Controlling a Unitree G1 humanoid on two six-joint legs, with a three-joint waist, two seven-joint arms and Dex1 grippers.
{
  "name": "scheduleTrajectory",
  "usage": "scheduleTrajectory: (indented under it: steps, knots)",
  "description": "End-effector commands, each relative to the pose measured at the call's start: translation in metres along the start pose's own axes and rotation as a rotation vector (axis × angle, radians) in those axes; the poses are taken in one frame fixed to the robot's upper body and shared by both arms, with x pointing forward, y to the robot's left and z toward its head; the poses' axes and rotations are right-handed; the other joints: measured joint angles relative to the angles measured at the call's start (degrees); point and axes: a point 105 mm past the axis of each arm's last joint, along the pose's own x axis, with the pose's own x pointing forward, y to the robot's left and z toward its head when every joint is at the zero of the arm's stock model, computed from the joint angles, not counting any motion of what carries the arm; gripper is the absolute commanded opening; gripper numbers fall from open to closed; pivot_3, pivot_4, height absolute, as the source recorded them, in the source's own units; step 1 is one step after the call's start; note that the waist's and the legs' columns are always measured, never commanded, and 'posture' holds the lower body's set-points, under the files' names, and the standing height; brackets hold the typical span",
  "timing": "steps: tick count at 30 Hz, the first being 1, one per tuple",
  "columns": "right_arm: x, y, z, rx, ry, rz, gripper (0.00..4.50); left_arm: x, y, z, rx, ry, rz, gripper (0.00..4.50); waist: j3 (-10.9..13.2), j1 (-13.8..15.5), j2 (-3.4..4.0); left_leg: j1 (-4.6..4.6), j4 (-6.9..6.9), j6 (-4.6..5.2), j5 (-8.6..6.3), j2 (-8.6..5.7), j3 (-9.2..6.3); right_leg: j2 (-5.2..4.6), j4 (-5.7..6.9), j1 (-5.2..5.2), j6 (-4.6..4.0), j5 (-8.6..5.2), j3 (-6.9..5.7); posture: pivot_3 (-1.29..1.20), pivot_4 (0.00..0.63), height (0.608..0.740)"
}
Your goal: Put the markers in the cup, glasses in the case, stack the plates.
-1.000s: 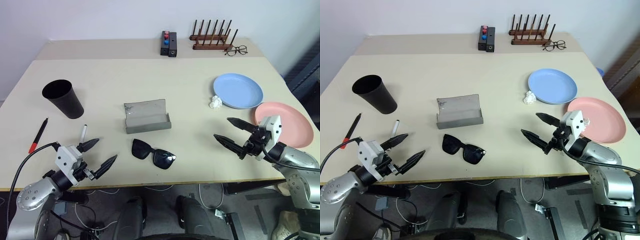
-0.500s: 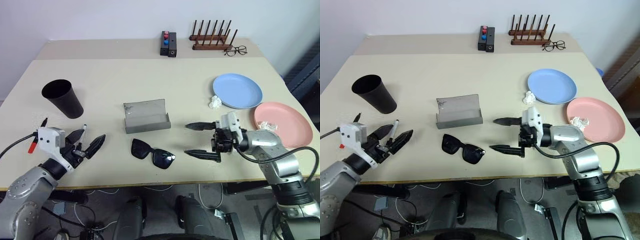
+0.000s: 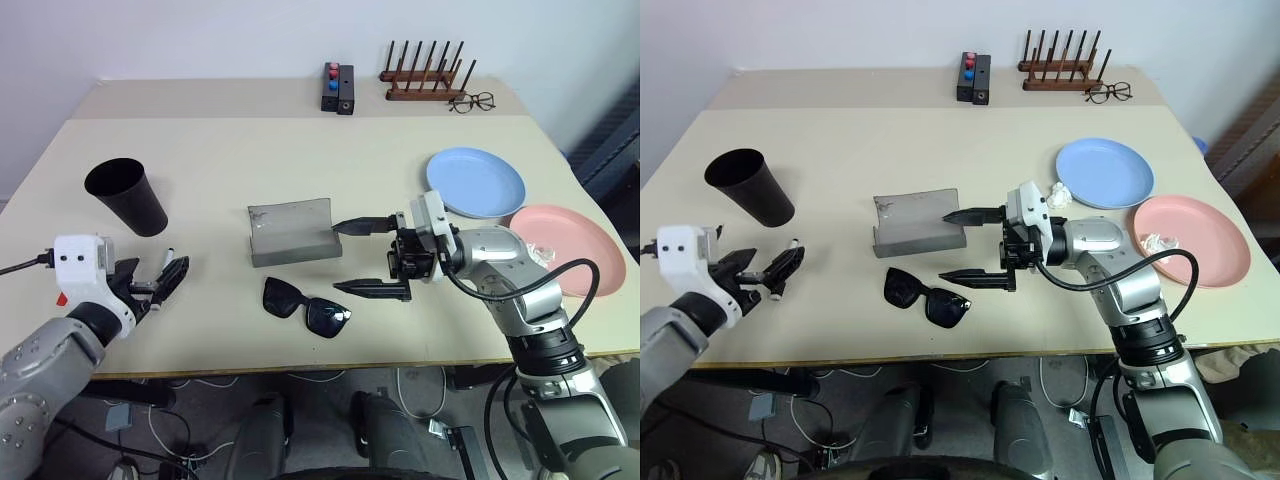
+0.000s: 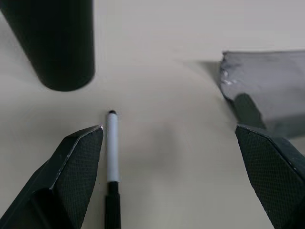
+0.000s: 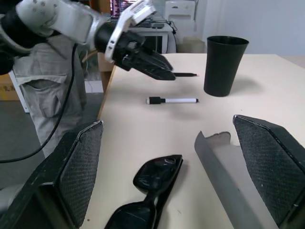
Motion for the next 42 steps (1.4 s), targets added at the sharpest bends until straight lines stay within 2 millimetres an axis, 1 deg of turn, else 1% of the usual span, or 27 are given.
scheduleTrajectory:
  steps: [1,3,8,11,17,25,32,35,38,39,40,42]
  knots:
    - [0.005,-0.001,0.005,-0.054,-0.008,0.017,4.45,0.003,0.0,0.009,-0.006,0.027,0.004,4.5,0.0,-0.08,0.0,0.0,-0.01,0.0,0.0,0.0,0.01,0.0,0.0,0.0,0.0,0.0,0.0,0.0,0.15,0.74]
    - [0.008,-0.006,0.003,-0.059,-0.006,0.008,4.45,0.007,0.005,0.009,-0.017,0.08,0.002,4.5,0.0,-0.11,0.0,0.0,-0.02,0.0,0.0,-0.01,0.08,0.04,0.01,0.0,0.0,0.0,0.0,0.0,0.15,0.74]
    - [0.012,-0.012,-0.001,-0.071,0.005,-0.007,4.45,0.009,0.03,-0.001,-0.09,0.175,0.107,4.5,0.01,-0.2,0.0,0.02,-0.08,-0.01,0.01,-0.01,0.18,0.07,0.04,-0.04,0.01,0.0,0.01,0.0,0.15,0.74]
    - [0.013,-0.014,0.0,-0.075,0.006,-0.015,4.45,0.01,0.034,-0.009,-0.128,0.227,0.126,4.5,0.01,0.0,-0.01,0.02,-0.09,-0.02,0.01,-0.01,0.16,0.06,0.04,-0.04,0.01,0.0,0.0,0.0,0.15,0.74]
    - [0.012,-0.012,0.002,-0.083,0.016,-0.007,4.45,0.013,0.039,-0.019,-0.187,0.294,0.157,4.5,0.0,-0.05,-0.03,0.02,-0.1,-0.12,0.05,0.0,0.11,0.02,0.04,-0.03,-0.02,0.01,0.0,0.0,0.15,0.74]
    - [0.013,-0.01,-0.001,-0.093,0.042,-0.009,4.45,0.016,0.041,-0.026,-0.179,0.356,0.166,4.5,0.0,-0.05,-0.02,0.02,-0.16,-0.16,0.05,0.0,0.08,-0.03,0.02,-0.09,-0.06,0.03,0.0,0.0,0.15,0.74]
    - [0.018,-0.01,0.002,-0.095,0.037,-0.016,4.45,0.036,0.037,-0.036,-0.126,0.434,0.183,4.5,-0.01,0.17,-0.01,0.02,-0.18,-0.22,0.08,-0.04,0.09,-0.1,0.01,-0.1,-0.09,0.05,-0.02,0.0,0.15,0.74]
    - [0.019,-0.01,0.004,-0.097,0.034,-0.022,4.5,0.039,0.035,-0.037,-0.075,0.459,0.188,3.79,-0.02,0.13,0.01,0.02,-0.18,-0.23,0.1,-0.07,0.14,-0.1,0.02,-0.08,-0.09,0.05,-0.03,0.0,0.15,0.74]
    - [0.017,-0.01,0.004,-0.097,0.031,-0.03,4.5,0.038,0.038,-0.037,-0.043,0.476,0.208,2.4,-0.02,0.07,0.01,0.02,-0.19,-0.23,0.1,-0.07,0.18,-0.1,0.02,-0.08,-0.08,0.06,-0.03,0.0,0.15,0.74]
    - [0.017,-0.01,0.004,-0.097,0.03,-0.031,4.5,0.038,0.039,-0.037,-0.042,0.479,0.212,1.85,-0.02,0.08,0.0,0.02,-0.19,-0.23,0.1,-0.07,0.19,-0.1,0.02,-0.09,-0.08,0.06,-0.03,0.0,0.15,0.74]
    - [0.016,-0.009,0.004,-0.096,0.031,-0.032,4.5,0.037,0.041,-0.037,-0.031,0.476,0.222,1.44,-0.02,0.1,0.01,0.02,-0.19,-0.23,0.1,-0.07,0.18,-0.1,0.02,-0.09,-0.08,0.06,-0.03,0.0,0.15,0.74]
    - [0.015,-0.008,0.001,-0.093,0.033,-0.035,4.5,0.037,0.043,-0.036,-0.021,0.475,0.234,0.43,-0.02,0.11,0.0,0.02,-0.19,-0.23,0.1,-0.07,0.19,-0.1,0.01,-0.08,-0.08,0.06,-0.04,0.0,0.15,0.74]
